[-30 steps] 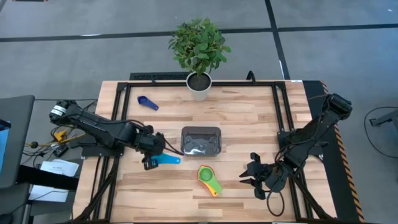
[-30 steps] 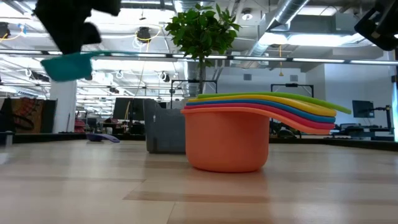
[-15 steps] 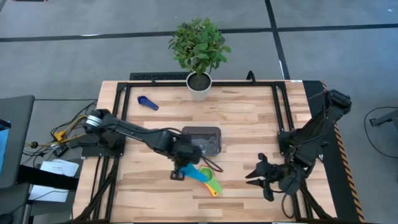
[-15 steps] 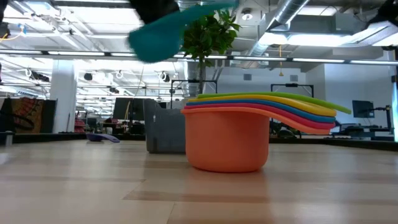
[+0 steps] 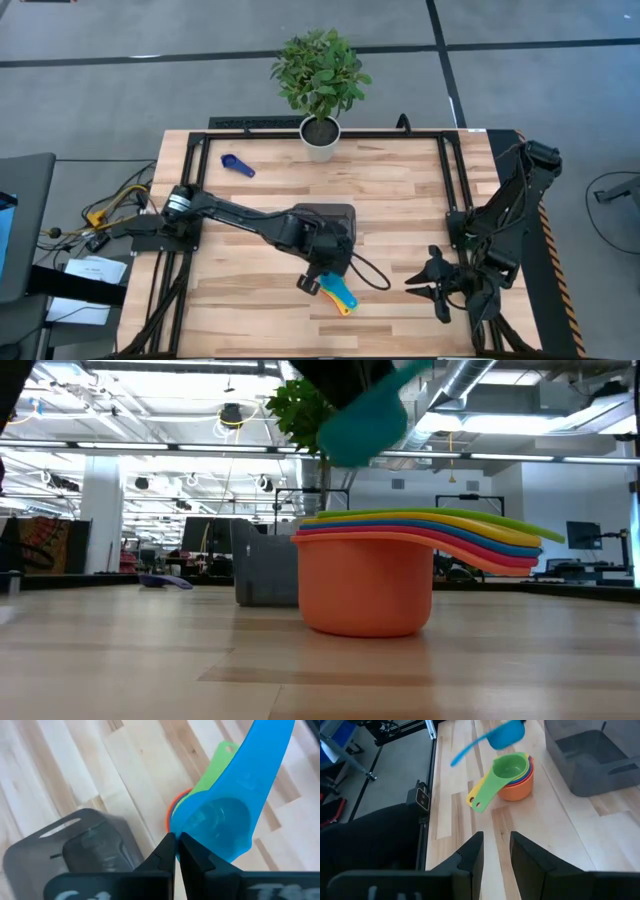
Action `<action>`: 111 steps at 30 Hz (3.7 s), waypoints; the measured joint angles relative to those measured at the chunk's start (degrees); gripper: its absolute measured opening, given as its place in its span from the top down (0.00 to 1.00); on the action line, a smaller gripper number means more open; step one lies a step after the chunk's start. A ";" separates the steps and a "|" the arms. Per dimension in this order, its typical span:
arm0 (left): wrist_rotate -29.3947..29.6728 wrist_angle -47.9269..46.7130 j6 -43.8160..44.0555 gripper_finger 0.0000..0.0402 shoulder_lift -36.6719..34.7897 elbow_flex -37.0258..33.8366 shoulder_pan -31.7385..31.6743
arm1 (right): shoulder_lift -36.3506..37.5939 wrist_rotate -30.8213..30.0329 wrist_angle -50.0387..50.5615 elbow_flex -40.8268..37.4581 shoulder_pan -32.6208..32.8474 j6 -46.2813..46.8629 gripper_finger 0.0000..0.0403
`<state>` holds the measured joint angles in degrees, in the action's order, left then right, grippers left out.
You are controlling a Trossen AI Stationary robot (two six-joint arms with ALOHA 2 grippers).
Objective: Nest measuring cups in basket
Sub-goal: Stack the light blue measuring cup on top of the green measuring cup, then stack the dark blue measuring cup on top of the light blue measuring cup
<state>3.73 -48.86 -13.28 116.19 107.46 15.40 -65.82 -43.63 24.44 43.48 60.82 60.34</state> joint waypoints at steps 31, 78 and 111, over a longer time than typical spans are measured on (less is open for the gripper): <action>-5.27 1.40 2.24 0.92 6.76 -0.04 0.04 | -0.64 -1.64 0.23 -0.02 -1.02 1.29 0.71; -1.35 2.87 12.64 0.97 12.41 3.39 12.49 | -38.12 19.83 -54.32 0.49 -22.65 -16.79 0.71; 5.53 -24.31 1.52 0.97 -11.71 -9.81 -7.81 | -21.42 7.56 -16.50 -2.82 -21.59 -12.49 0.71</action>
<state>9.26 -73.17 -11.76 104.48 97.65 7.59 -87.24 -36.08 7.94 40.66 39.22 47.86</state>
